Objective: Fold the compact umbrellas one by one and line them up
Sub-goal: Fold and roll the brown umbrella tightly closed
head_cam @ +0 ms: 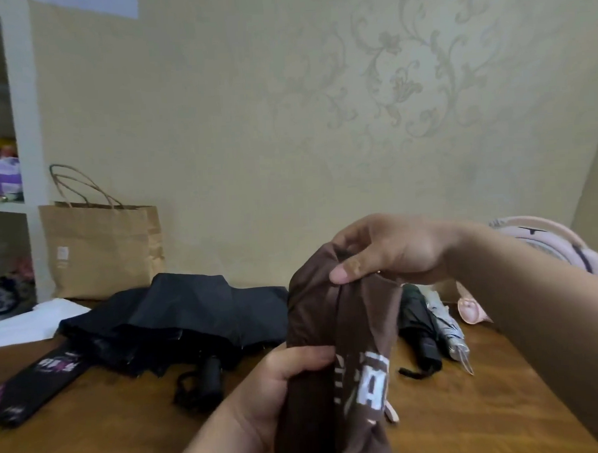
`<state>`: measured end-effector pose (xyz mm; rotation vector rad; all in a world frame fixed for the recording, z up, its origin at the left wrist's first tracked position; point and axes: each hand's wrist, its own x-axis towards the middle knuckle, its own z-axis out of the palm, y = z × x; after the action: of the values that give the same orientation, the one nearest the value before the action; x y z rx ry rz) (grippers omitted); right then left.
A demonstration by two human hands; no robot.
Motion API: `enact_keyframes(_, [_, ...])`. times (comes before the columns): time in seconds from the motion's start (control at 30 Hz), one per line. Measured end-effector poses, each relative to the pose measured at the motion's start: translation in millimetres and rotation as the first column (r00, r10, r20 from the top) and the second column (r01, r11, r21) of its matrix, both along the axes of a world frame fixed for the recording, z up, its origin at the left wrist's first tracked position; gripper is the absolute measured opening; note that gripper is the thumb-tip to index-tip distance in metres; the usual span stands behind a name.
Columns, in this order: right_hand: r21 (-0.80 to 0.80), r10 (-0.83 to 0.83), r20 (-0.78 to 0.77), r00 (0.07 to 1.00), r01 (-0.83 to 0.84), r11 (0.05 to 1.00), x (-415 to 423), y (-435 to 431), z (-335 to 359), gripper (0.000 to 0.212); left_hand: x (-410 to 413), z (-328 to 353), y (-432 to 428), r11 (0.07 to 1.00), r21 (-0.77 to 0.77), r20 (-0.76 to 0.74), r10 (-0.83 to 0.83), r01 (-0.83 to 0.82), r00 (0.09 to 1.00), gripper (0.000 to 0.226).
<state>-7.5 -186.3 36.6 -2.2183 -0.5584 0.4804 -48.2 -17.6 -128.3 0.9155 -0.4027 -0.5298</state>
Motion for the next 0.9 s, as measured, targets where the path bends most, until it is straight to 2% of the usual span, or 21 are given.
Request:
enact_keyframes(0.03, [-0.02, 0.04, -0.025, 0.999, -0.041, 0.999, 4.6, -3.3, -1.1, 0.077, 1.2, -1.4, 0.4, 1.0, -0.014, -0.009, -0.01, 0.009, 1.0, 0.087])
enact_keyframes(0.13, [-0.072, 0.084, -0.005, 0.996, -0.084, 0.994, 11.4, -11.4, -3.0, 0.047, 3.5, -4.4, 1.7, 0.994, -0.095, -0.043, -0.059, 0.055, 0.997, 0.079])
enact_keyframes(0.23, [-0.056, 0.151, 0.057, 0.987, -0.147, 0.987, 14.0, -20.4, -2.2, 0.034, 3.9, -6.9, 5.1, 0.99, -0.098, -0.053, -0.103, 0.097, 0.993, 0.073])
enact_keyframes(0.33, [-0.064, 0.167, 0.199, 0.966, -0.157, 0.986, 10.9, -20.8, -5.4, 0.03, 7.7, -14.2, 7.3, 0.995, -0.064, -0.082, -0.088, 0.083, 0.993, 0.082])
enact_keyframes(0.43, [0.009, 0.114, 0.358, 0.927, -0.125, 0.992, 8.7, -13.7, -19.0, 0.02, 7.8, -13.2, 5.2, 0.99, -0.093, -0.074, -0.111, 0.104, 0.991, 0.091])
enact_keyframes(0.57, [0.063, 0.09, 0.503, 0.859, -0.14, 0.988, 2.7, -11.3, -31.8, 0.015, 10.9, -15.5, 1.1, 0.982, -0.127, 0.0, -0.142, 0.14, 0.99, 0.052])
enact_keyframes(0.67, [0.129, -0.014, 0.676, 0.737, -0.1, 0.987, 0.8, -11.5, -36.9, 0.027, 12.5, -15.1, 1.2, 0.981, -0.109, 0.047, -0.159, 0.163, 0.986, 0.046])
enact_keyframes(0.73, [0.096, -0.027, 0.808, 0.588, -0.086, 0.992, -0.5, -12.7, -39.8, 0.03, 10.5, -12.1, -0.1, 0.99, -0.067, 0.056, -0.116, 0.12, 0.992, 0.048])
enact_keyframes(0.8, [0.004, 0.033, 0.921, 0.387, -0.093, 0.996, -3.1, -17.3, -42.2, 0.02, 11.5, -12.7, 1.4, 0.998, -0.006, 0.026, -0.059, 0.059, 0.998, 0.072])
enact_keyframes(0.83, [-0.019, 0.048, 0.947, 0.318, -0.093, 0.996, -5.0, -20.6, -43.2, 0.018, 14.9, -15.9, 2.9, 0.998, -0.006, -0.021, -0.055, 0.055, 0.998, 0.089])
enact_keyframes(0.9, [-0.011, 0.033, 0.967, 0.253, -0.087, 0.996, -8.8, -28.2, -46.2, 0.017, 17.5, -18.5, 4.8, 0.998, -0.022, -0.091, -0.057, 0.056, 0.994, 0.107])
